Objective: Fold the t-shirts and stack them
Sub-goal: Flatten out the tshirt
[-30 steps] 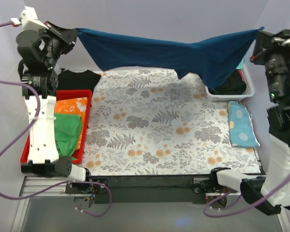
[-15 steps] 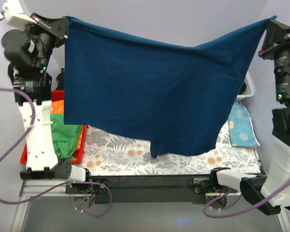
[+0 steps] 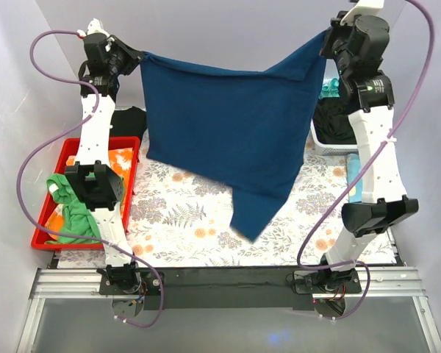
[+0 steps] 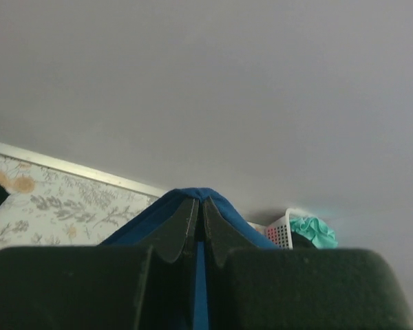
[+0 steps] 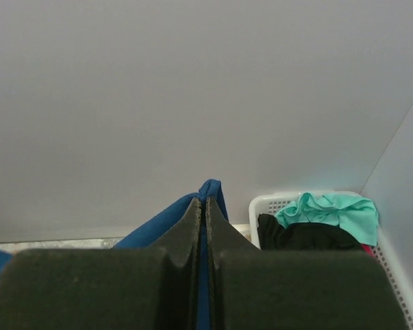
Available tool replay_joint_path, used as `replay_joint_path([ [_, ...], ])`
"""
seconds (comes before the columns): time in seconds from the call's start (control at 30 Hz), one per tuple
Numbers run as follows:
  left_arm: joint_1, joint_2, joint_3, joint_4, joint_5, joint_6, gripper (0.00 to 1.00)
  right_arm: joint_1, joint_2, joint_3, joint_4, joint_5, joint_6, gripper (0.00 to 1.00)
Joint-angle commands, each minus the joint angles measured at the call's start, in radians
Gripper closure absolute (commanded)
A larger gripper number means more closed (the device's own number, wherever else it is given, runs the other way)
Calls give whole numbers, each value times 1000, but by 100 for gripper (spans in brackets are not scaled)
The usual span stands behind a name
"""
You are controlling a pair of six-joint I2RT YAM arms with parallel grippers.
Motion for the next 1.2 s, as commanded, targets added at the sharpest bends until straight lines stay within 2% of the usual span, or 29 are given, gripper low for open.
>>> replay_joint_path([
  [0.0, 8, 9, 174, 61, 36, -55, 100, -5, -48, 48, 186, -24, 21, 99],
  [0.07, 18, 12, 219, 95, 83, -98, 100, -6, -156, -67, 336, -56, 34, 99],
  [0.1, 21, -3, 222, 107, 98, -115, 100, -6, -195, -168, 383, -64, 34, 99],
  [0.13, 26, -18, 214, 134, 114, -130, 100, -6, -227, -201, 406, -64, 28, 99],
  [0.23, 26, -83, 176, 150, 117, -123, 100, -5, -278, -179, 394, -53, -2, 99],
  [0.27, 26, -101, 121, 152, 117, -121, 100, -6, -297, -177, 379, -49, -21, 99],
  [0.33, 25, -157, 55, 130, 134, -115, 100, -6, -329, -242, 343, -47, -27, 99],
  [0.4, 25, -216, -124, 112, 160, -86, 100, -6, -402, -353, 319, -56, -12, 99],
  [0.47, 25, -319, -305, 112, 166, -48, 100, -5, -488, -558, 290, -64, 28, 99],
  [0.5, 25, -351, -476, 109, 163, -23, 100, -6, -517, -626, 270, -69, 46, 99],
  [0.53, 25, -416, -553, 80, 146, -3, 100, -5, -547, -708, 248, -89, 66, 99],
  [0.57, 25, -449, -632, 70, 131, 28, 100, -6, -609, -861, 204, -99, 94, 99],
  [0.6, 25, -486, -813, 70, 126, 41, 100, -6, -642, -958, 181, -110, 150, 99],
  [0.63, 25, -520, -892, 69, 114, 51, 100, -5, -680, -1040, 158, -138, 187, 99],
  [0.67, 23, -582, -986, 69, 105, 57, 100, -3, -750, -1197, 103, -151, 224, 99],
  [0.7, 23, -609, -1120, 63, 94, 69, 100, -5, -786, -1261, 69, -164, 296, 99],
  [0.8, 23, -713, -1302, 29, 85, 78, 100, -3, -922, -1474, -49, -217, 387, 99],
  [0.83, 23, -745, -1404, 2, 83, 81, 100, -5, -955, -1514, -81, -224, 437, 99],
  [0.97, 21, -876, -1571, -78, 65, 68, 100, -6, -1076, -1596, -255, -254, 490, 99],
  [1.0, -10, -912, -1571, -94, 51, 49, 100, -5, -1090, -1608, -279, -251, 499, 99],
  [1.17, -17, -903, -1536, -146, 71, 13, 100, -3, -1145, -1613, -411, -250, 514, 99],
])
